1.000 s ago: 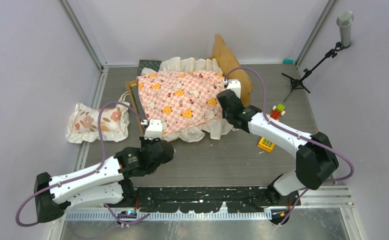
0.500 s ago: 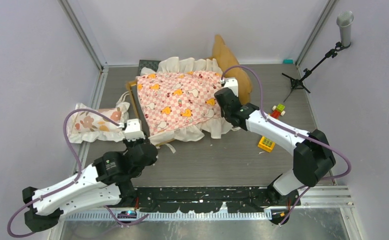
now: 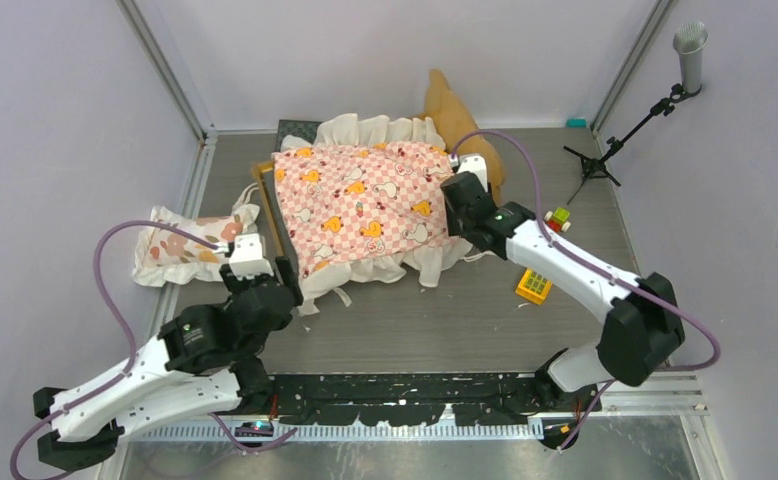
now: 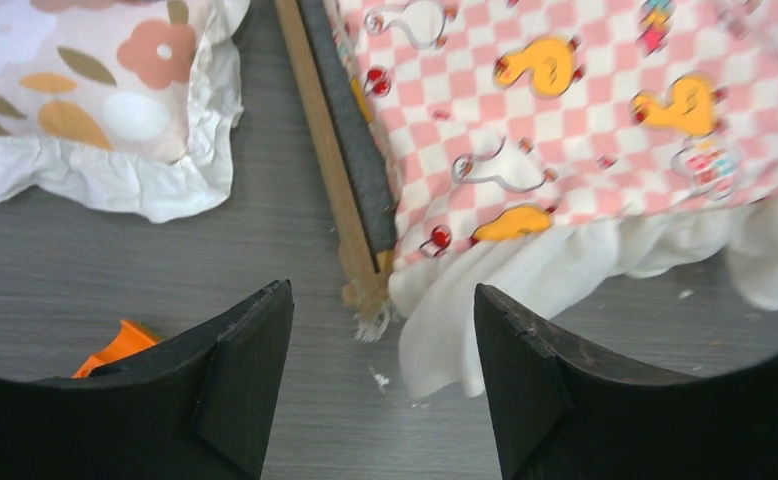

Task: Set up the pet bed
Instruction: Adjust the mattress on the bed frame, then adjust the bed frame at the center of the board.

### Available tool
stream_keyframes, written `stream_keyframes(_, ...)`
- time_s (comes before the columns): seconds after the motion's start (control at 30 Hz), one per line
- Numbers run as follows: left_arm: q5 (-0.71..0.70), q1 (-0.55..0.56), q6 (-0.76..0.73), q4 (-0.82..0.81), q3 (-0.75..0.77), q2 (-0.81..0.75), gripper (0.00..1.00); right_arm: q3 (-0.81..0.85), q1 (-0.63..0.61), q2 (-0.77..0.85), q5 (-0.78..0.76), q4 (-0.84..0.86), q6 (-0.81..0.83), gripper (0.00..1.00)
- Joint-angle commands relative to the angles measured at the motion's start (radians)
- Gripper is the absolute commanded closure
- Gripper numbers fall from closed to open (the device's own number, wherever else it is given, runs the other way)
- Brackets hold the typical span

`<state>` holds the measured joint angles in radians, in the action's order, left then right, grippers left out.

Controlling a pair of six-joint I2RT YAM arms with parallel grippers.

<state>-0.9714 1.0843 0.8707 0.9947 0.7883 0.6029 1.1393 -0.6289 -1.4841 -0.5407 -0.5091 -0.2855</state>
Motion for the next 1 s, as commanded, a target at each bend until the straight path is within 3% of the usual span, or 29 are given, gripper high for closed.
stream_keyframes(0.0,-0.03,-0.003,-0.158,-0.122,0.109,-0.039,0.3,0.061,0.002,0.16,0.111,-0.019,0.009,0.45)
stream_keyframes(0.17,-0.017,-0.011,-0.294,-0.24,0.148,-0.032,0.23,0.085,0.003,0.253,0.052,-0.04,-0.002,0.36)
stream_keyframes(0.27,0.035,-0.102,-0.329,-0.222,0.214,0.054,0.2,0.172,0.046,0.228,0.003,-0.113,0.015,0.34)
stream_keyframes(0.33,0.209,-0.271,-0.371,-0.247,0.245,0.128,0.19,0.244,0.092,0.194,0.03,-0.161,0.024,0.33)
stream_keyframes(0.47,0.661,-0.718,-0.398,-0.33,0.245,0.295,0.18,0.348,0.16,0.128,0.089,-0.214,0.035,0.32)
stream_keyframes(0.53,0.765,-0.876,-0.388,-0.364,0.242,0.366,0.19,0.354,0.163,0.13,0.105,-0.218,0.03,0.31)
stream_keyframes(0.6,0.787,-0.966,-0.372,-0.4,0.244,0.429,0.2,0.333,0.163,0.153,0.132,-0.204,0.017,0.31)
stream_keyframes(0.83,0.768,-1.018,-0.327,-0.54,0.251,0.64,0.26,0.258,0.164,0.216,0.178,-0.196,0.006,0.31)
stream_keyframes(0.97,0.785,-1.018,-0.316,-0.571,0.242,0.726,0.36,0.228,0.162,0.259,0.178,-0.203,0.011,0.32)
